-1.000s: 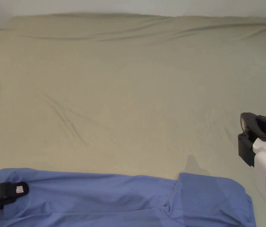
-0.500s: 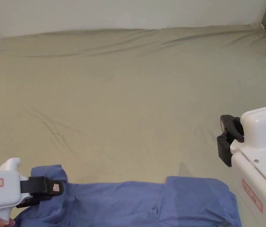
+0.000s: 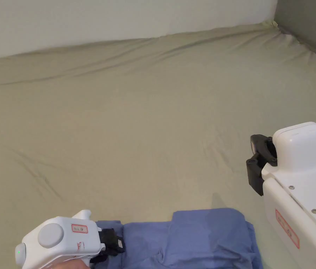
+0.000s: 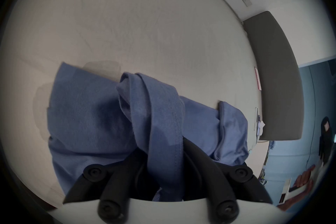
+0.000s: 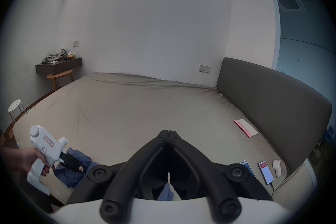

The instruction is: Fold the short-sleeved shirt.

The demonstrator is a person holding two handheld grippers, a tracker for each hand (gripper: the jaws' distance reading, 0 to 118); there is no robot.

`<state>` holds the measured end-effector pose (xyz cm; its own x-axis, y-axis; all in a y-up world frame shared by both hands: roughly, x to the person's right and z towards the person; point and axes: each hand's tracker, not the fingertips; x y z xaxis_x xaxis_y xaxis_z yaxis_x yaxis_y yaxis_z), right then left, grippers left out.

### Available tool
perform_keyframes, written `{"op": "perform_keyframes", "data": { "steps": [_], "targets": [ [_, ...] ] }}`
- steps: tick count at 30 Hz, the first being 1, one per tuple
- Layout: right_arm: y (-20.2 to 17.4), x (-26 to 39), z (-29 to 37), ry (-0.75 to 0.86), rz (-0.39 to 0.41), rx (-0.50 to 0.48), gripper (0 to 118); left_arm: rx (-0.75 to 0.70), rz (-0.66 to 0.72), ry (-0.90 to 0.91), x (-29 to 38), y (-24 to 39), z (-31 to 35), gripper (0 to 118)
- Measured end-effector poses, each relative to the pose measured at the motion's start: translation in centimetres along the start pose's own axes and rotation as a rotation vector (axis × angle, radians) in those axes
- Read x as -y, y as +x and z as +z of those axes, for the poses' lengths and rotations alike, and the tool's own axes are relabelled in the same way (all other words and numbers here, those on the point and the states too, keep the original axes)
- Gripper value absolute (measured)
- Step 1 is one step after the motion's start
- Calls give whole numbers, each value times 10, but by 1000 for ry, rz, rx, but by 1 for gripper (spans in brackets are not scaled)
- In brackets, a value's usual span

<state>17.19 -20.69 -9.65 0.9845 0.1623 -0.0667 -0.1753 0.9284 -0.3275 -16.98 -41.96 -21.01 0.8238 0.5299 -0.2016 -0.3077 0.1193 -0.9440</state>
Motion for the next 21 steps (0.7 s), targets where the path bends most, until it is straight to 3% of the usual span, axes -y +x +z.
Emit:
{"op": "perform_keyframes", "data": {
  "steps": [2, 3, 4, 5, 6, 8, 12, 15, 17, 19, 21],
  "targets": [
    [2, -1, -1, -2, -5, 3, 0, -23, 26, 8, 1, 4, -5, 17],
    [3, 0, -2, -2, -4, 6, 0, -16, 52, 19, 1, 5, -5, 34],
    [4, 0, -2, -3, -5, 9, 0, 60, 95, 21, 2, 6, -4, 69],
    [4, 0, -3, -3, -7, 10, 0, 134, 121, 14, 3, 6, -3, 96],
    [4, -1, -4, -4, -12, 10, 0, 222, 143, -17, 2, 9, -2, 113],
    [3, -2, -5, -6, -18, 9, 0, 318, 157, -67, 0, 19, 3, 118],
    [1, -5, -5, -6, -12, 11, 0, 398, 47, 30, -6, 30, 42, 117],
    [-1, -8, -3, 0, -9, 7, 0, 340, -17, 140, -8, 25, 76, 111],
    [-4, -10, -2, 6, -3, 5, 0, 258, -75, 222, -5, 19, 92, 73],
    [-6, -10, -1, 9, 2, 0, 0, 146, -128, 284, 1, 13, 97, 12],
    [-10, -10, -1, 10, 5, -6, 0, 77, -191, 326, 10, 6, 92, 6]
  ]
}}
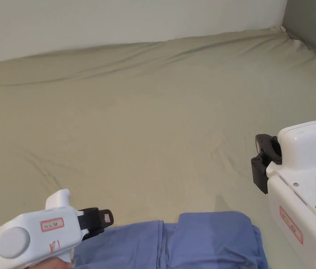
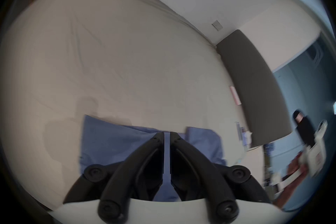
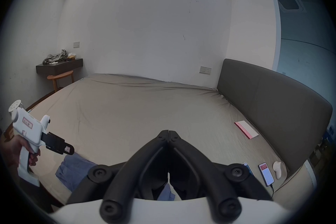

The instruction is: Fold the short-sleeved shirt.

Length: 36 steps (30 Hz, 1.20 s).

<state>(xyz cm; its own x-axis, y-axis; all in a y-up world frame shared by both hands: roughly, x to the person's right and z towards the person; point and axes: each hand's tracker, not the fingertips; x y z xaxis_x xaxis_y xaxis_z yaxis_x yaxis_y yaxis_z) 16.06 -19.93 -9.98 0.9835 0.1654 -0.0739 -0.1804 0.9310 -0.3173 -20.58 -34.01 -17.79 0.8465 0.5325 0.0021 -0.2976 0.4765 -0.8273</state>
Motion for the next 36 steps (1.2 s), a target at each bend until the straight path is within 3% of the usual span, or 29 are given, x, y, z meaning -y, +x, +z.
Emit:
{"op": "perform_keyframes", "data": {
  "steps": [1, 7, 12, 16, 21, 24, 27, 31, 36],
  "targets": [
    [-1, 1, 0, 0, 2, -2, 0, -46, -57, 10, 7, 1, -2, 1],
    [-9, 4, 0, -17, 18, -14, 0, -249, -402, 14, 70, 28, -46, 0],
    [-9, 4, 0, -25, 22, -17, 0, -310, -518, -80, 119, 55, -97, 0],
    [-7, 4, 1, -27, 26, -11, 0, -442, -667, -16, 141, 87, -107, 0],
    [-6, 7, -3, -41, 25, -9, 0, -323, -619, -9, 137, 104, -105, 0],
    [-7, 6, -2, -44, 25, -13, 0, -23, -506, -72, 126, 103, -94, 0],
    [-8, 5, -1, -40, 31, -14, 0, 124, -350, -73, 108, 88, -75, 0],
    [-13, 0, 0, -36, 35, -17, 0, 166, -130, 1, 72, 37, -45, 0],
    [-20, -4, -1, -33, 49, -27, 0, 136, -4, 45, 39, -41, -4, 0]
  ]
}}
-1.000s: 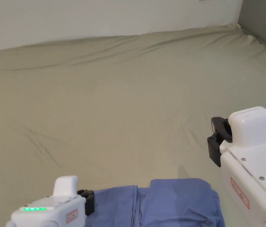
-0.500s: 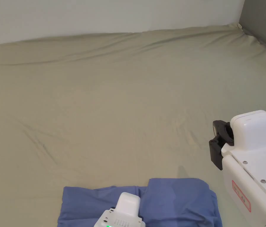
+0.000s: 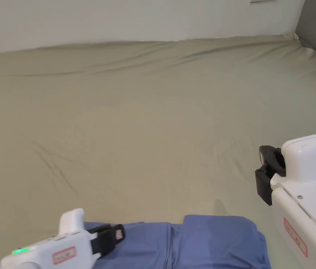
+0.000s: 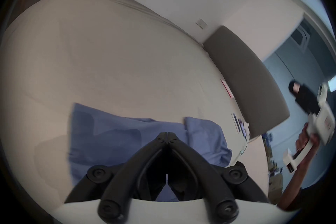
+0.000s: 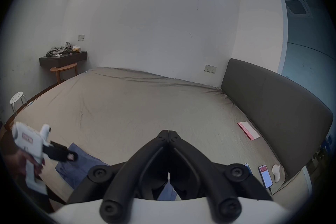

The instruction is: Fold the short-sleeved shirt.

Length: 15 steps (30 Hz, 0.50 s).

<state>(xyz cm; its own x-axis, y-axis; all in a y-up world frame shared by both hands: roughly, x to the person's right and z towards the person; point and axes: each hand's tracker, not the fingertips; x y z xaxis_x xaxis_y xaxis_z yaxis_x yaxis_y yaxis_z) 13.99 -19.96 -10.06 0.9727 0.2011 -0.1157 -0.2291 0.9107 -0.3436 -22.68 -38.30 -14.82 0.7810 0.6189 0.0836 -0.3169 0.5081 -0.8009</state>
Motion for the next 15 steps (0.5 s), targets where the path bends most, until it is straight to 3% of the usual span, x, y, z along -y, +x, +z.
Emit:
{"op": "perform_keyframes", "data": {
  "steps": [2, 3, 7, 9, 15],
  "targets": [
    [0, 1, -2, -1, 1, -5, 0, 20, 61, -25, -9, -31, 16, 5],
    [-2, 1, -2, 1, 1, -4, 0, 46, 107, -60, -13, -49, 22, 13],
    [-4, 0, -2, 7, 3, -11, 0, 33, 225, -89, -10, -90, 30, 116],
    [-4, 0, -4, 5, 7, -12, 0, 45, 282, -119, -4, -99, 24, 117],
    [-5, 2, -9, -10, 16, -12, 0, 257, 498, -198, 12, -122, -17, 117]
  ]
}}
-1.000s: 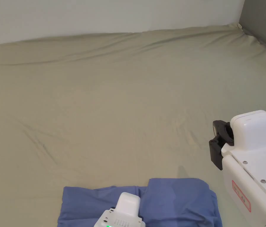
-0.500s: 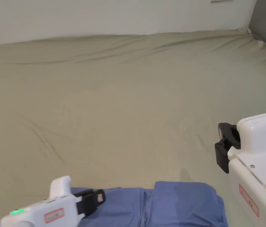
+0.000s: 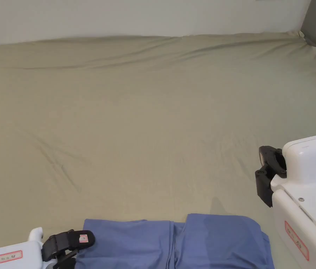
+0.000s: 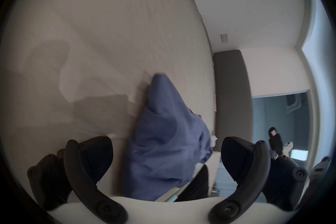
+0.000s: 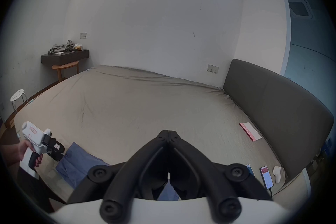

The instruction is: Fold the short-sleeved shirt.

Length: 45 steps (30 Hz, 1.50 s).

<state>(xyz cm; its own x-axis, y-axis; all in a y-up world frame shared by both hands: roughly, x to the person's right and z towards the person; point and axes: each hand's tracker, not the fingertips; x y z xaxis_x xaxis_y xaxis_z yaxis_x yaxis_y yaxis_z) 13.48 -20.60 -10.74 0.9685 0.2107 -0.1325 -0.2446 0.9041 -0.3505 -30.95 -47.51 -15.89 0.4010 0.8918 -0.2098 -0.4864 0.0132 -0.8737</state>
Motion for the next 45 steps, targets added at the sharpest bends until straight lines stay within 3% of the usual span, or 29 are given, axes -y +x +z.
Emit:
{"op": "perform_keyframes", "data": {
  "steps": [3, 4, 5, 6, 7, 13, 23, 32, 37, 45],
  "targets": [
    [-3, 0, -1, -5, 8, -2, 0, 115, 29, -19, -1, 4, -20, 116],
    [-3, -1, -1, -6, 10, -3, 0, 90, 20, -1, -1, 9, -25, 108],
    [-4, -1, -1, -6, 12, -5, 0, 34, 9, -5, 0, 12, -30, 84],
    [-4, -1, -2, -7, 15, -6, 0, -103, -50, -18, 0, 18, -39, 29],
    [-4, -2, -2, -8, 19, -6, 0, -203, -122, -1, 2, 25, -43, 7],
    [-4, -4, -2, -2, 30, -6, 0, -247, -270, 37, 7, 46, -18, 7],
    [-15, -10, -1, 15, 41, -33, 0, -294, -245, 227, -7, 50, 64, 7],
    [-21, -10, -1, 26, 34, -50, 0, -505, -285, 422, -13, 85, 157, 7],
    [-25, -7, -2, 19, 30, -64, 0, -549, -344, 371, 1, 136, 132, 7],
    [-10, -1, 3, 18, 16, -46, 0, -447, -389, 207, 11, 165, 35, 7]
  ]
}}
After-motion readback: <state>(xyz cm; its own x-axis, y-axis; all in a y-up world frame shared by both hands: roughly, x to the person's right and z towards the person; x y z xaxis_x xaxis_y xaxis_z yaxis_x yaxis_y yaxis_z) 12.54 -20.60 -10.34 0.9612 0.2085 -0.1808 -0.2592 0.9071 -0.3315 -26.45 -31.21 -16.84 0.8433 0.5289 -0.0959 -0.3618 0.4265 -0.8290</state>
